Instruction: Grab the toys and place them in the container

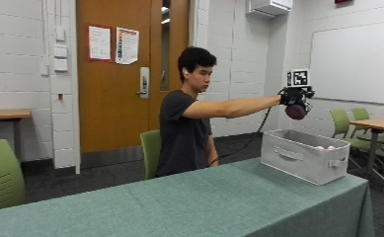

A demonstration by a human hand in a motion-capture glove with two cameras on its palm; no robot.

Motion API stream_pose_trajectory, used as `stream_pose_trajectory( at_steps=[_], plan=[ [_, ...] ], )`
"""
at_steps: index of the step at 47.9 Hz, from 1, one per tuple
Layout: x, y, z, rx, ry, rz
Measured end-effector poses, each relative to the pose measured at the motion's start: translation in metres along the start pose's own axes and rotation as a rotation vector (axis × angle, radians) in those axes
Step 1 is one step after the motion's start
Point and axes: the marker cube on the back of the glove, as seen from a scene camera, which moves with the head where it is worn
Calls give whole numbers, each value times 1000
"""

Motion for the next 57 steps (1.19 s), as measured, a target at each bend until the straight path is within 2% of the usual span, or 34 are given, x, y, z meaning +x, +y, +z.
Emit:
stream_pose_trajectory(
  at_steps=[3, 6, 9, 12, 17, 22, 28, 32, 37, 42, 50, 57],
  plan=[
    [3, 5, 10, -69, 20, 57],
    [2, 12, 11, -123, -21, 51],
    [-3, 12, 5, -83, -123, 121],
    [8, 17, 3, -52, -93, 200],
    [18, 34, -5, -12, -72, 189],
    [-13, 47, -12, -4, 16, 354],
    [15, 86, -10, 10, -19, 378],
    [48, 132, 3, -9, 74, 418],
    [68, 192, 13, 7, 20, 374],
    [89, 225, 29, -10, 47, 592],
    [103, 274, 55, -25, 28, 655],
    [107, 293, 69, -48, 8, 677]
  ],
)
